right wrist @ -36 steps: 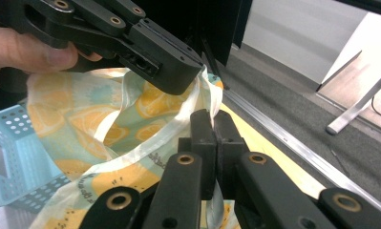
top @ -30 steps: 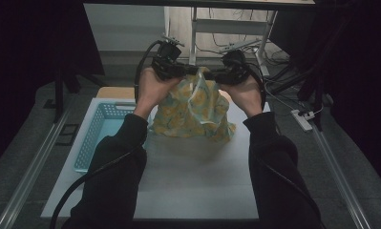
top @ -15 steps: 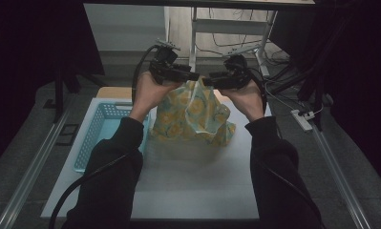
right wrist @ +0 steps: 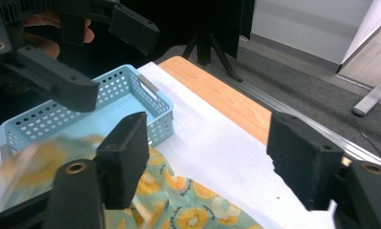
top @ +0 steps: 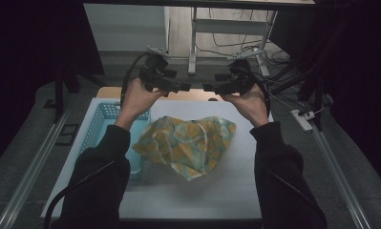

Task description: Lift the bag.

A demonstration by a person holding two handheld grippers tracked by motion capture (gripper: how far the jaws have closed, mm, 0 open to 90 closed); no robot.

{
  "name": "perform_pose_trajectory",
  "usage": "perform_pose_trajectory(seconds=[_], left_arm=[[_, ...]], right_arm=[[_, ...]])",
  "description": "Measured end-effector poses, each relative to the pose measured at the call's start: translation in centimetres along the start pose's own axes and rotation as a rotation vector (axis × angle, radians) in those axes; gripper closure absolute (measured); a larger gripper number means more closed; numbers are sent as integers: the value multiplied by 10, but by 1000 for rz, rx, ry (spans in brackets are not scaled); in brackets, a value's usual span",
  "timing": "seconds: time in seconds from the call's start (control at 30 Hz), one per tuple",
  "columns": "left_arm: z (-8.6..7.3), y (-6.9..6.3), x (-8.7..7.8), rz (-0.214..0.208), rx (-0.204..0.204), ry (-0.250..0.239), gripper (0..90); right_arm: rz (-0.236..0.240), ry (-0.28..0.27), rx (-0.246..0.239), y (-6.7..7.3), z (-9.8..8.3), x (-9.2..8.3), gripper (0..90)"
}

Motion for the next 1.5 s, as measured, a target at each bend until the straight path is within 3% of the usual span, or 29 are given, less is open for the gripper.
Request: perform_pose_trajectory(seconds=[0.3,0.4,0.77,0.87,1.2,1.5], left_arm=[[-27,2,0,-22,-33,-8,20],[-36,1,0,-25,-27,-7,0],[-65,-4,-4,-32,-28,-6,0],[-73,-7,-7,-34,-32,-1,0],[-99,-15,-15,-11,-10,30,0],[-123,-22,-24,-41,-36,35,0]], right_arm=[[-5,-2,-7,8,-15,0,169],[-6,-3,-7,10,-19,0,145],[10,-8,-3,17,-40,-2,86],[-7,10,-28,18,-48,-2,72],[1,23,-21,22,-70,-4,23],[4,47,-31,24,-94,-11,9]])
Point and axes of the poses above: each handheld gripper's, and its own axes: x roughly forward along the jaws, z roughly out of its top, y roughly to its left, the point moved 7 cm from there along x, roughly forward along the jaws, and after that the axes turned 6 degrees about -y, right-handed, at the moved point
